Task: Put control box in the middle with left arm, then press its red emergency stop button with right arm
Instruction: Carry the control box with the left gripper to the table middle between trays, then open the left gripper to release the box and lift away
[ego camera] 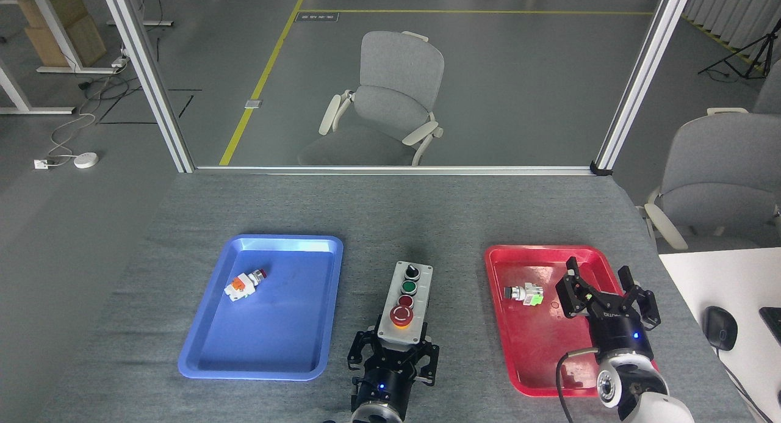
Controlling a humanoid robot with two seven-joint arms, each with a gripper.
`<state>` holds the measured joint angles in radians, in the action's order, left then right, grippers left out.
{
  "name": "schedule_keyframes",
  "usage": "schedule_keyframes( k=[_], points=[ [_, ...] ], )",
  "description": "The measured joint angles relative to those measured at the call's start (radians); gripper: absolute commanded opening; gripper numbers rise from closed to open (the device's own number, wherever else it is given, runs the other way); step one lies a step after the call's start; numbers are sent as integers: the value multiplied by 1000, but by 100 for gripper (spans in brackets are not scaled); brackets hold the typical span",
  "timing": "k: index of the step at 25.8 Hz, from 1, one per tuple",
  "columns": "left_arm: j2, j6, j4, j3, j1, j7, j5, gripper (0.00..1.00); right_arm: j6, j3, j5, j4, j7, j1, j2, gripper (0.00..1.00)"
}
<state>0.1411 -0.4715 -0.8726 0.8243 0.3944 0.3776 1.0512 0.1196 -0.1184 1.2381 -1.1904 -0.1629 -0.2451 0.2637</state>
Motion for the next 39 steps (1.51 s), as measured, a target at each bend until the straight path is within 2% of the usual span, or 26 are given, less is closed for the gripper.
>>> schedule_keyframes(
  k=[6, 8, 10, 11, 13, 16, 17, 28, 36, 37, 39],
  points=[
    [0, 26, 29, 21, 0, 0, -6, 29, 1, 0, 1, 0, 0, 0, 0, 99],
    [0, 36, 39, 25, 0, 0, -7, 33, 1, 0, 1, 3, 0, 0, 0, 99],
    [0, 40, 47, 27, 0, 0, -8, 50, 2, 0, 1, 7, 0, 0, 0, 99],
    [0, 40, 49, 28, 0, 0, -8, 63, 2, 0, 1, 8, 0, 0, 0, 99],
    [-1, 41, 51, 29, 0, 1, -10, 70, 2, 0, 1, 10, 0, 0, 0, 99],
    [-1, 41, 52, 30, 0, 6, -14, 96, 2, 0, 1, 12, 0, 0, 0, 98],
    [-1, 41, 52, 30, 0, 8, -14, 98, 2, 0, 1, 12, -1, 0, 0, 99],
    [-3, 39, 39, 29, 0, 34, -14, 99, 2, 0, 0, 12, -6, -2, 0, 99],
    [-19, 14, -66, 19, -24, 84, -3, 99, 5, 0, 0, 12, -8, -3, -1, 97],
    [-23, 14, -80, 18, -27, 84, -3, 99, 7, 0, 0, 12, -8, -6, -1, 96],
    [-35, 12, -116, 13, -36, 85, -2, 99, 9, 2, -3, 13, -9, -21, 0, 79]
  ],
)
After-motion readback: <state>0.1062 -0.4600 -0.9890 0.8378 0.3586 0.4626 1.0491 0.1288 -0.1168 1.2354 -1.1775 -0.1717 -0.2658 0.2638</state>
